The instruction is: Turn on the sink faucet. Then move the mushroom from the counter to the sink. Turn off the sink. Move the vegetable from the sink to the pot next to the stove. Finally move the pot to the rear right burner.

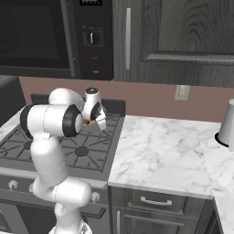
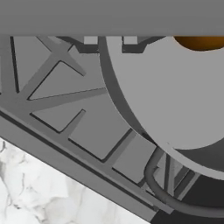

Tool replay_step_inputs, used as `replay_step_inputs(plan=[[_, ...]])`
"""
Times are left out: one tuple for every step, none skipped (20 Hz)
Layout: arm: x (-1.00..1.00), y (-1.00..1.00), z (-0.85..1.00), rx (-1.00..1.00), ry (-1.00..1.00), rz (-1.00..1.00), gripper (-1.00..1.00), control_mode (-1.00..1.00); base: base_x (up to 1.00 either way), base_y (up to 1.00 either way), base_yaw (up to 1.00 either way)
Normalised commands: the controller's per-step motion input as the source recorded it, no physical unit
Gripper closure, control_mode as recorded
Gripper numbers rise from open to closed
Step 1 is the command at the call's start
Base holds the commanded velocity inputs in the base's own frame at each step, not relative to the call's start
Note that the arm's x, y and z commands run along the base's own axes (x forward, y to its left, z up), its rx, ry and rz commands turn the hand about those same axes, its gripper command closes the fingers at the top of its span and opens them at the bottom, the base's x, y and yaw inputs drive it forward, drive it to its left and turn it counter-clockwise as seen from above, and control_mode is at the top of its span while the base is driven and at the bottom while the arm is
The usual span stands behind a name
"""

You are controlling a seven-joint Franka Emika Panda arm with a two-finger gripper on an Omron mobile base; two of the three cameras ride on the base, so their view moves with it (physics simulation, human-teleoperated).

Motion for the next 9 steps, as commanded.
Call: replay_step_inputs(plan=[[0.12,0.0,-0.11,0.0,0.0,0.0,1.0,-1.0,0.0,0.0,0.0],[0.11,0.0,-0.11,0.0,0.0,0.0,1.0,-1.0,0.0,0.0,0.0],[0.12,0.0,-0.11,0.0,0.01,0.0,1.0,-1.0,0.0,0.0,0.0],[0.11,0.0,-0.11,0.0,0.01,0.0,1.0,-1.0,0.0,0.0,0.0],[0.09,0.0,-0.11,0.0,0.0,0.0,1.0,-1.0,0.0,0.0,0.0],[0.03,0.0,-0.12,0.0,0.0,0.0,1.0,-1.0,0.0,0.0,0.0],[0.0,0.0,-0.12,0.0,0.01,0.0,1.0,-1.0,0.0,0.0,0.0],[0.01,0.0,-0.09,0.0,0.01,0.0,-1.0,-1.0,0.0,0.0,0.0],[0.0,0.0,-0.11,0.0,0.03,0.0,-1.0,-1.0,0.0,0.0,0.0]])
